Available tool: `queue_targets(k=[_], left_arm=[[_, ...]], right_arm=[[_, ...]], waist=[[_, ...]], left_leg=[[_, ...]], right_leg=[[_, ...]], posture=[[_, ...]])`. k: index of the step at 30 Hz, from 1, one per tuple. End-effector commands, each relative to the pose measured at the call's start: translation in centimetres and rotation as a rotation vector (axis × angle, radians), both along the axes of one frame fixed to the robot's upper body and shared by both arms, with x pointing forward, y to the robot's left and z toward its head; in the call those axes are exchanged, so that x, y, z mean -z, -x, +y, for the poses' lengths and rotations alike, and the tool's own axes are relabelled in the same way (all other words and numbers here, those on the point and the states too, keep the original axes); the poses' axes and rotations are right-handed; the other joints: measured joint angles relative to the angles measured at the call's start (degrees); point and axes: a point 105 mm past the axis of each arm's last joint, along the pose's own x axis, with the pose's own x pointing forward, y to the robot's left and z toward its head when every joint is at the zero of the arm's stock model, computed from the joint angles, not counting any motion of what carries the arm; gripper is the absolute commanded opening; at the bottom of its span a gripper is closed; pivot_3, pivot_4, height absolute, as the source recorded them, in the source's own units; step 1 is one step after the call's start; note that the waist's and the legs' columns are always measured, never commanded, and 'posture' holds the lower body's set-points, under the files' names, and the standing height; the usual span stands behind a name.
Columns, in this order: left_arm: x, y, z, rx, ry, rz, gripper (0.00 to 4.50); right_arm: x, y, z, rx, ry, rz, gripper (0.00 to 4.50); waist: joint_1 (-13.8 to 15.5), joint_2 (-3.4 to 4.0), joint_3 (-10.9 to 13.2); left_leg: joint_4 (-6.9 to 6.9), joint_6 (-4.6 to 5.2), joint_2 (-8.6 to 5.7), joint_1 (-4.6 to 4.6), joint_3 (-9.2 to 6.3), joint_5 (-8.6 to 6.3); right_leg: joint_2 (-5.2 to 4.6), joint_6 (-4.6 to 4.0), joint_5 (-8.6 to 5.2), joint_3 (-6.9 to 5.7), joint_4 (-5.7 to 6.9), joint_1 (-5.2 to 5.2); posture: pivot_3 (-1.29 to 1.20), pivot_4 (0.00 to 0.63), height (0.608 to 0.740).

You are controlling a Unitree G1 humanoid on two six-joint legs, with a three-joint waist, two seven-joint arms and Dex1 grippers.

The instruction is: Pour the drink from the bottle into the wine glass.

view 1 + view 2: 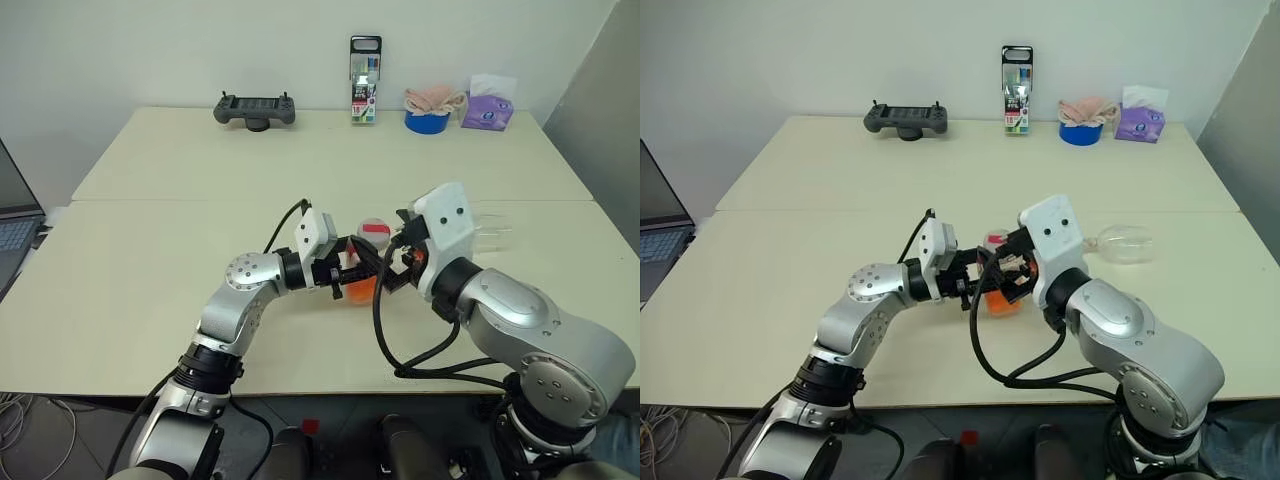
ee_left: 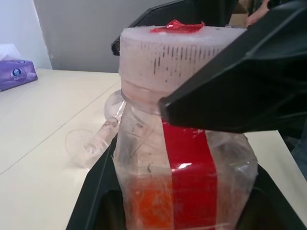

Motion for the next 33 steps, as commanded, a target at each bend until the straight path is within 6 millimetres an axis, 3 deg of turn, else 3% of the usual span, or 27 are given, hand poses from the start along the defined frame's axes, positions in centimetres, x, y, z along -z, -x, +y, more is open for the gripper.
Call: queue_targets(k=[1,4,7,14,29,33], left_arm=[[-2.1,-0.6,0.4,-0.020,0.045,-0.070,1.74],[-2.1,-0.9,0.4,-0.022,0.048,-0.071,1.74],[-2.0,-0.8,0.3,-0.015,0.047,-0.075,1.74],[-1.8,-0.5,0.2,-0.008,0.042,-0.076,1.74],[-1.7,-0.2,0.2,-0.010,0.036,-0.085,1.73],[-1.7,-0.5,0.4,-0.019,0.035,-0.090,1.73]], right_arm=[[-2.6,1.7,-0.6,0.016,-0.045,-0.159,4.50],[-2.6,1.9,-0.7,0.016,-0.049,-0.163,4.50],[-2.6,1.9,-0.8,0.021,-0.042,-0.167,3.92],[-2.8,2.1,-0.7,0.024,-0.051,-0.175,1.78],[-2.9,3.0,-0.4,-0.072,-0.092,-0.183,1.68],[-2.7,3.0,-1.0,-0.067,-0.083,-0.180,2.56]], waist=[[0.00,0.00,0.00],[-0.02,0.00,0.00],[-0.02,0.00,0.00],[-0.01,0.00,0.00],[0.01,0.00,0.00],[0.05,0.00,0.00]], left_leg=[[0.00,0.00,-0.01,0.00,0.00,0.00],[0.00,0.00,-0.01,0.00,0.01,0.00],[-0.02,0.00,0.01,0.00,0.00,0.00],[0.00,0.00,0.00,-0.01,0.00,0.00],[-0.01,0.01,0.00,-0.02,-0.01,0.00],[-0.01,0.01,-0.01,-0.05,0.01,0.00]], right_leg=[[0.00,0.00,0.00,0.00,0.00,0.00],[0.00,0.00,0.00,0.00,0.00,0.00],[0.00,0.00,0.00,0.00,-0.02,0.00],[0.00,0.00,0.00,0.00,-0.01,0.00],[0.00,0.01,-0.01,-0.02,-0.04,0.00],[0.00,0.01,-0.01,0.00,-0.08,0.01]], posture=[[0.00,0.150,0.740],[0.00,0.150,0.740],[0.00,0.150,0.740],[0.00,0.150,0.740],[0.00,0.150,0.740],[0.00,0.150,0.740]])
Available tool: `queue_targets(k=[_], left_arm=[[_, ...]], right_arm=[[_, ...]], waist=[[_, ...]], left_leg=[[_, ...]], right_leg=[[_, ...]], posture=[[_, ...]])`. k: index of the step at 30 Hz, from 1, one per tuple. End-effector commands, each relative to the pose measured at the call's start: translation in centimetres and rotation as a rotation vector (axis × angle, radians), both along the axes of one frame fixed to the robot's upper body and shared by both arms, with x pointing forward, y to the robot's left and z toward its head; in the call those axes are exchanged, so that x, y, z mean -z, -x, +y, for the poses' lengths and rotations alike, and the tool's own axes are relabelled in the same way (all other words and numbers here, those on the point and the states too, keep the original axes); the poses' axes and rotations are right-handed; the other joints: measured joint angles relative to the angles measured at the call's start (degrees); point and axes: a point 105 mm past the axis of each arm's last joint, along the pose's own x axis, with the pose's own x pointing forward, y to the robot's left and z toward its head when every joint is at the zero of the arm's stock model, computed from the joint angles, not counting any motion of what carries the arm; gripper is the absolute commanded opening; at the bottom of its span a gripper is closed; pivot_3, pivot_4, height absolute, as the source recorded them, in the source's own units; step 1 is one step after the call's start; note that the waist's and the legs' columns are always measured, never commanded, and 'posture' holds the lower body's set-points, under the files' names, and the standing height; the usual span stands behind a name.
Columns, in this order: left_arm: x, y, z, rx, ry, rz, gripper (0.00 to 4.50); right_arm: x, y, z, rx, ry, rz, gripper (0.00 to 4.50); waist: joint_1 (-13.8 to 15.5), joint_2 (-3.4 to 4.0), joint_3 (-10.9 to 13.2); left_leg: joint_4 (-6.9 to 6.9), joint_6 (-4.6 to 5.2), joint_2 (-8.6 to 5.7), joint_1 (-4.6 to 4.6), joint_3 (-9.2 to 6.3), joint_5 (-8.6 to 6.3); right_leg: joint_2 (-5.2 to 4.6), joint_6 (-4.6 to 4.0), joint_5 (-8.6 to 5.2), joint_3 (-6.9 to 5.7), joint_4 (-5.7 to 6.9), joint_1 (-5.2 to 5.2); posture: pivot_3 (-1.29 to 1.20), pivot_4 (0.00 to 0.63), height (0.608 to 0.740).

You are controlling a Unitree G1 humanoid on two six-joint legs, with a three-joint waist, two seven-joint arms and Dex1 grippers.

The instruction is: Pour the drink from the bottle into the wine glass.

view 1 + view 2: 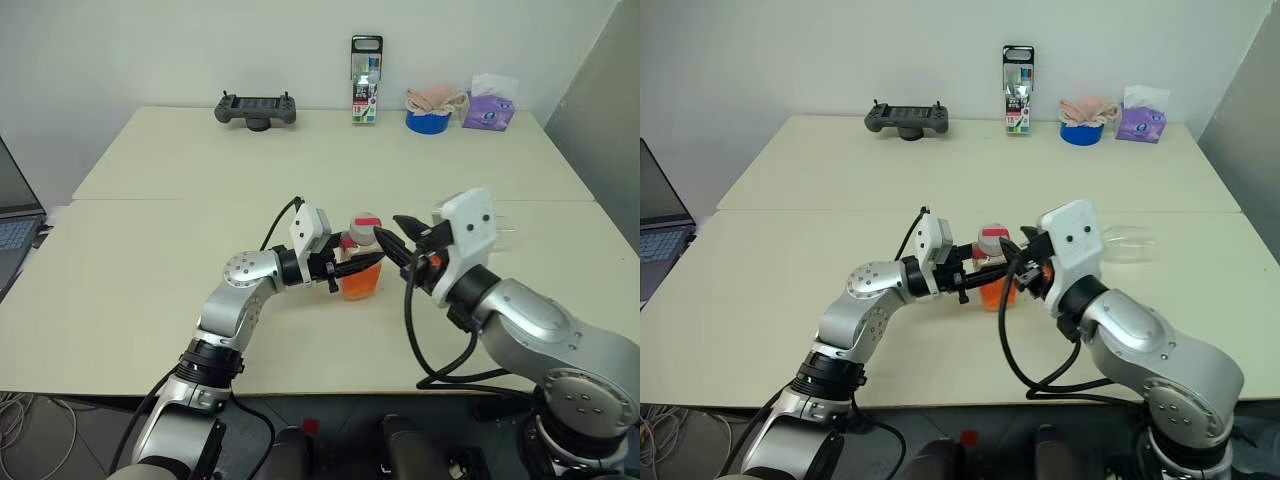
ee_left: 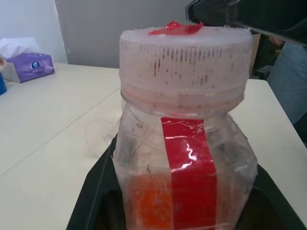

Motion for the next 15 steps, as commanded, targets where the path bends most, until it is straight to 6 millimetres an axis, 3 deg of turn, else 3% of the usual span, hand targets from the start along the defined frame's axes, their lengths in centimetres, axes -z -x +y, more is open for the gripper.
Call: queue_targets(k=[1,2,15], left_arm=[[-1.9,0.3,-0.3,0.018,0.028,-0.085,1.73],[-1.9,0.3,-0.4,0.018,0.030,-0.086,1.73],[-2.2,0.6,-1.0,0.030,0.045,-0.091,1.73]], right_arm=[[-2.2,2.2,0.4,-0.050,-0.011,-0.136,2.89],[-2.2,2.2,0.6,-0.056,-0.010,-0.134,3.20],[-2.1,1.0,2.8,-0.100,-0.017,-0.109,3.22]], waist=[[-0.01,0.00,0.00],[-0.04,0.00,0.00],[0.00,0.00,0.00]], left_leg=[[0.00,0.00,0.00,0.00,0.01,0.00],[0.00,0.00,0.01,0.00,0.01,0.00],[0.00,0.01,0.02,0.01,-0.02,0.00]], right_leg=[[0.00,0.00,0.00,0.01,0.01,-0.01],[0.00,0.00,0.00,0.01,0.01,-0.01],[0.03,0.00,0.00,-0.01,0.02,-0.01]], posture=[[0.00,0.150,0.740],[0.00,0.150,0.740],[0.00,0.150,0.740]])
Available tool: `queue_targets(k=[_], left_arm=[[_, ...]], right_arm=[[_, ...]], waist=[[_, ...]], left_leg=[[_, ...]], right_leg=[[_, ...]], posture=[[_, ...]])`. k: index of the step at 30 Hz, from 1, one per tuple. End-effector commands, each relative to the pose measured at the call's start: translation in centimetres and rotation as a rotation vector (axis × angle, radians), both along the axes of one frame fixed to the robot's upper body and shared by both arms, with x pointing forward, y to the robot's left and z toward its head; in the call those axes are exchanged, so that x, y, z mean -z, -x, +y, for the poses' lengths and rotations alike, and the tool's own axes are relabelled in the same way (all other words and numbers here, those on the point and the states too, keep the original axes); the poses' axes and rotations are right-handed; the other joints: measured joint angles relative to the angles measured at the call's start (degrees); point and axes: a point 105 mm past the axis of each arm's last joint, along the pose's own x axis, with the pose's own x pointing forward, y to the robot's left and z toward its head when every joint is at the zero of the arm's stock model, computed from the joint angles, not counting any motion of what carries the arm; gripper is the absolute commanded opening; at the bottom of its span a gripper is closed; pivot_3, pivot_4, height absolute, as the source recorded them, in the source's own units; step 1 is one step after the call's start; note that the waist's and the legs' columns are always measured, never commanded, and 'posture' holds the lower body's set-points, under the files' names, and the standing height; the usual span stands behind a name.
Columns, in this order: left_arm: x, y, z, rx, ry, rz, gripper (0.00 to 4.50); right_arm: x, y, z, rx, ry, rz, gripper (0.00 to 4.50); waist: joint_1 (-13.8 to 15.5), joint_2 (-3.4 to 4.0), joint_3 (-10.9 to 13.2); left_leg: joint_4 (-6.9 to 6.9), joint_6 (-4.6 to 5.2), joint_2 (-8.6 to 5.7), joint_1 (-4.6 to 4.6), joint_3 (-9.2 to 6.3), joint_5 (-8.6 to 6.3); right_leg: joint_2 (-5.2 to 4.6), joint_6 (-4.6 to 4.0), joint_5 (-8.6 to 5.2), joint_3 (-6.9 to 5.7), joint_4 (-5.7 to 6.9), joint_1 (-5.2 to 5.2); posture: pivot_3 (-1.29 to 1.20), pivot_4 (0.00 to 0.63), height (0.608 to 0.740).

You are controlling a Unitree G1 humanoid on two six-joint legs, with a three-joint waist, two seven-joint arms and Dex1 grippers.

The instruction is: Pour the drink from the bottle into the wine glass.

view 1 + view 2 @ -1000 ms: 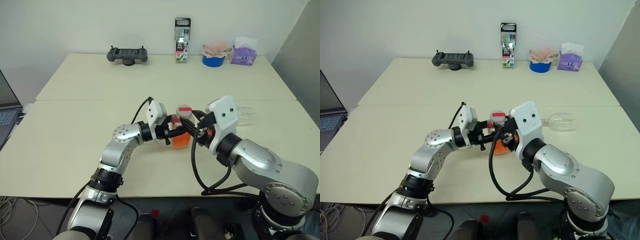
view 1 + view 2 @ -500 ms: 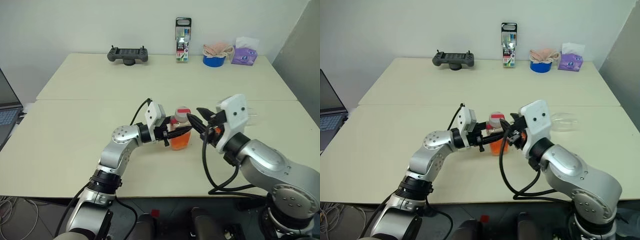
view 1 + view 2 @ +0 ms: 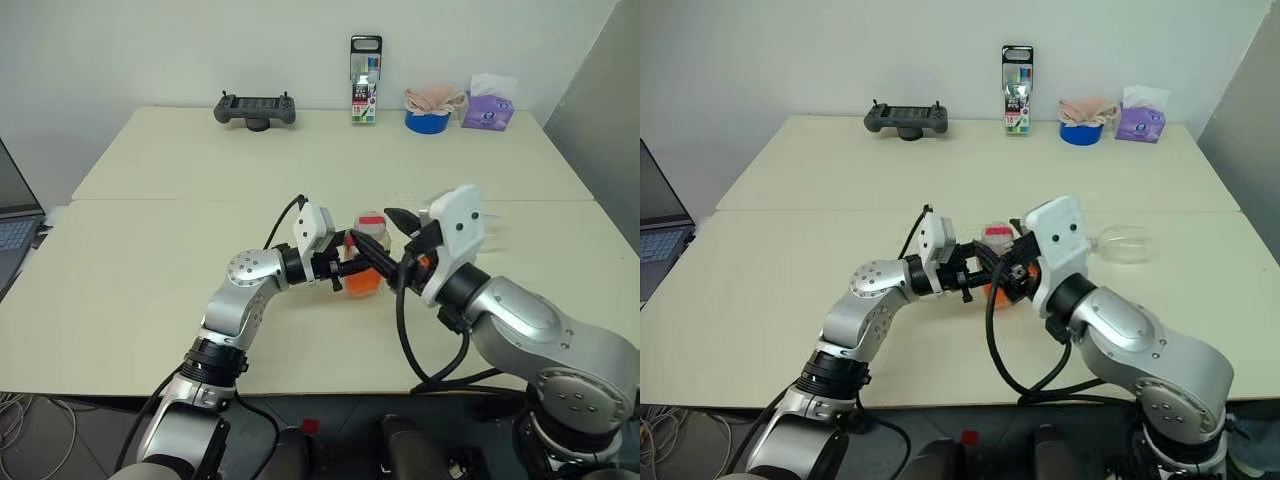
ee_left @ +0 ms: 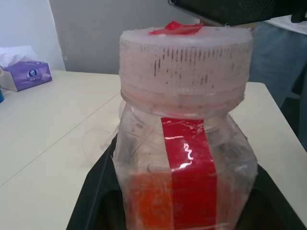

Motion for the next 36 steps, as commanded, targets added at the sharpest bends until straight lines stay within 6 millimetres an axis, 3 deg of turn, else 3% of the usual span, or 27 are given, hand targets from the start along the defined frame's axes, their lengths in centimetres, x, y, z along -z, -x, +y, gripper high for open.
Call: queue_targets(k=[1,17,25,31,36], left_arm=[[-1.9,0.5,-0.4,0.018,0.028,-0.081,1.73],[-2.0,0.5,-0.3,0.011,0.028,-0.089,1.73],[-1.8,0.4,0.0,-0.002,0.026,-0.088,1.73],[-1.6,0.9,0.0,0.002,0.027,-0.086,1.73],[-1.6,1.3,0.0,0.009,0.028,-0.091,1.72]], right_arm=[[-1.1,0.3,0.2,0.002,-0.018,-0.061,3.22],[0.4,-0.7,0.2,0.054,0.019,0.022,3.22],[-0.2,-1.1,0.4,0.079,0.002,0.013,3.22],[0.3,-1.1,0.3,0.105,0.032,0.022,1.74],[0.9,-1.2,0.0,0.106,0.126,0.020,1.75]], waist=[[0.01,0.00,0.00],[0.00,0.00,0.00],[-0.01,0.00,0.00],[-0.02,0.00,0.00],[-0.02,0.00,0.00]], left_leg=[[0.00,0.00,0.00,0.00,0.00,0.00],[0.00,0.00,0.01,0.01,0.00,0.00],[0.00,0.00,0.01,0.01,-0.02,0.00],[-0.01,0.00,0.01,0.01,-0.01,0.00],[0.00,0.00,0.01,0.01,-0.02,0.00]], right_leg=[[0.00,0.00,0.00,0.00,0.00,0.00],[0.00,0.00,0.00,0.00,0.02,0.00],[0.00,0.00,0.00,-0.02,0.02,-0.01],[0.00,0.00,0.00,0.00,0.01,-0.01],[0.00,0.00,0.00,-0.01,0.02,-0.01]], posture=[[0.00,0.150,0.740],[0.00,0.150,0.740],[0.00,0.150,0.740],[0.00,0.150,0.740],[0.00,0.150,0.740]])
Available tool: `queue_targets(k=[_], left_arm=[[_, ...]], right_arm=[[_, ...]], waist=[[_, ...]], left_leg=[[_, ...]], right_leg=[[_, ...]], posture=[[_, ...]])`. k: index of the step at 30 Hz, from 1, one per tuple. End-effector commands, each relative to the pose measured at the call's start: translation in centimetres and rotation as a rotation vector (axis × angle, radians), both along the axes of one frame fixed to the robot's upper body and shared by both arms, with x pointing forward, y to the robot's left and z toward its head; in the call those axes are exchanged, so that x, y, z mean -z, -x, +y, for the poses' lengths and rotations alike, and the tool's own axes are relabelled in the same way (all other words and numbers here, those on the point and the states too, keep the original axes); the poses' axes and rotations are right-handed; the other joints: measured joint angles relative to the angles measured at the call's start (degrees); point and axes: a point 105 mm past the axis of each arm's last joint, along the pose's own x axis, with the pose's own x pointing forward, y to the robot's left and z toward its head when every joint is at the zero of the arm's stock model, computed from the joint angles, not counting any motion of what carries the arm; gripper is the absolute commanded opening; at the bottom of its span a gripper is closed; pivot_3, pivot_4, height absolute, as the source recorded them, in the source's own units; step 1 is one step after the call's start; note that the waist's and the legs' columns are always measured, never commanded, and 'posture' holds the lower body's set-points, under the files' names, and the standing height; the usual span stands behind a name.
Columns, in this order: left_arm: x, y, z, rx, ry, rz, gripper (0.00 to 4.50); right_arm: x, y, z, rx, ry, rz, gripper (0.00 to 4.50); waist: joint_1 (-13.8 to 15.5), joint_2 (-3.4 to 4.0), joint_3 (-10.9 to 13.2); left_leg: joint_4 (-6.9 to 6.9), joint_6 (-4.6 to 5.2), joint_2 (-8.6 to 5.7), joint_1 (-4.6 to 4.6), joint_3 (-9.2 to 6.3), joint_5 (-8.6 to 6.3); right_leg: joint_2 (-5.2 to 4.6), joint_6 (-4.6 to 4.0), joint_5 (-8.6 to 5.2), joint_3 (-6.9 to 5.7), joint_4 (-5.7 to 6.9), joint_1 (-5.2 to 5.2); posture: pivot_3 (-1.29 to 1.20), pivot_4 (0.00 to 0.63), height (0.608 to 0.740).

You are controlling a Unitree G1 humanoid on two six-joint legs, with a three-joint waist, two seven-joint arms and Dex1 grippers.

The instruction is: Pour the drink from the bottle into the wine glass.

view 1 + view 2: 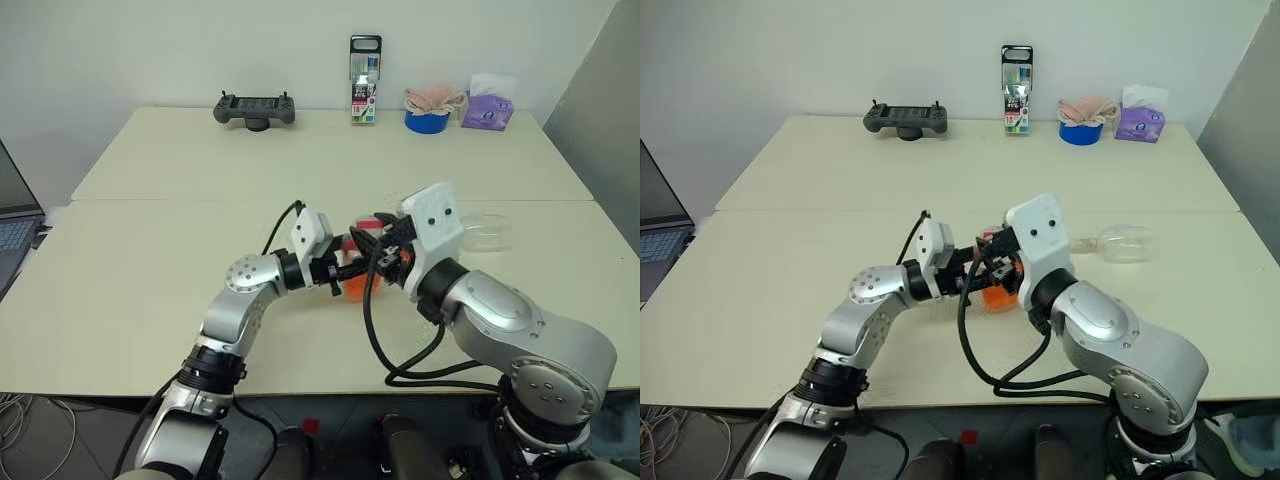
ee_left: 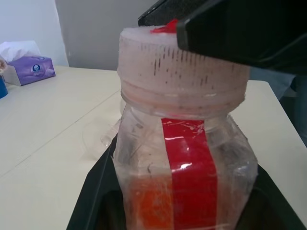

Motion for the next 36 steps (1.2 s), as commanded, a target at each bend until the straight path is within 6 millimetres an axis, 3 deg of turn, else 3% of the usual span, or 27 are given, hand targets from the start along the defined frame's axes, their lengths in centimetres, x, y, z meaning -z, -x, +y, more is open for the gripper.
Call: queue_targets(k=[1,3,8,12,16,24,30,36], left_arm=[[-2.4,0.9,-0.4,0.035,0.027,-0.103,1.72],[-2.7,0.9,-0.6,0.044,0.030,-0.108,1.72],[-4.0,1.5,-0.8,0.109,0.039,-0.117,1.72],[-5.5,2.7,-1.0,0.213,0.029,-0.102,1.71],[-5.9,4.0,-1.3,0.295,0.014,-0.049,1.71],[-4.7,3.4,-1.6,0.236,-0.030,-0.109,1.71],[-4.6,2.8,-2.1,0.206,-0.013,-0.137,1.71],[-4.5,2.5,-2.5,0.205,0.000,-0.137,1.71]], right_arm=[[0.0,0.0,-0.6,0.024,0.047,-0.024,1.75],[0.1,-0.1,-0.8,-0.018,0.064,-0.022,1.75],[-0.1,1.0,-0.7,-0.379,0.063,-0.035,1.75],[-1.6,3.9,-1.4,-0.882,0.137,0.002,1.75],[-2.1,5.0,-2.0,-1.128,0.212,0.020,1.75],[-2.6,2.6,-2.7,-1.068,0.269,-0.003,1.75],[-2.9,1.0,-3.3,-0.901,0.299,-0.074,3.86],[-4.1,-0.4,-4.1,-0.630,0.195,-0.152,3.87]], waist=[[0.00,0.00,0.00],[0.00,0.00,0.00],[-0.02,-0.01,0.00],[0.00,-0.01,0.08],[-0.15,-0.02,0.09],[0.14,-0.01,0.10],[0.26,-0.02,0.10],[0.31,-0.02,0.10]], left_leg=[[0.00,0.00,-0.01,0.00,0.00,0.00],[0.00,0.00,-0.01,0.00,0.01,0.00],[0.00,0.01,-0.04,-0.02,0.05,0.00],[0.01,0.01,-0.04,-0.01,0.09,0.00],[-0.04,0.02,0.03,0.06,0.06,-0.01],[0.03,0.02,0.03,0.06,0.08,0.00],[0.04,0.01,-0.04,-0.02,0.08,0.00],[0.03,0.01,-0.03,-0.01,0.07,0.00]], right_leg=[[0.00,0.00,0.00,0.00,0.00,0.00],[0.00,0.00,0.00,0.00,0.00,0.00],[-0.01,0.01,-0.01,-0.01,-0.09,0.03],[-0.01,0.02,0.00,0.00,-0.07,0.05],[0.04,0.02,0.00,-0.04,-0.08,0.07],[0.05,0.01,0.00,0.00,-0.02,0.06],[-0.05,0.01,0.00,0.01,-0.07,0.03],[-0.05,0.01,0.00,0.02,-0.04,0.02]], posture=[[0.00,0.150,0.740],[0.00,0.150,0.740],[0.00,0.150,0.740],[0.00,0.150,0.740],[0.00,0.150,0.740],[0.00,0.150,0.740],[0.00,0.150,0.740],[0.00,0.150,0.740]])
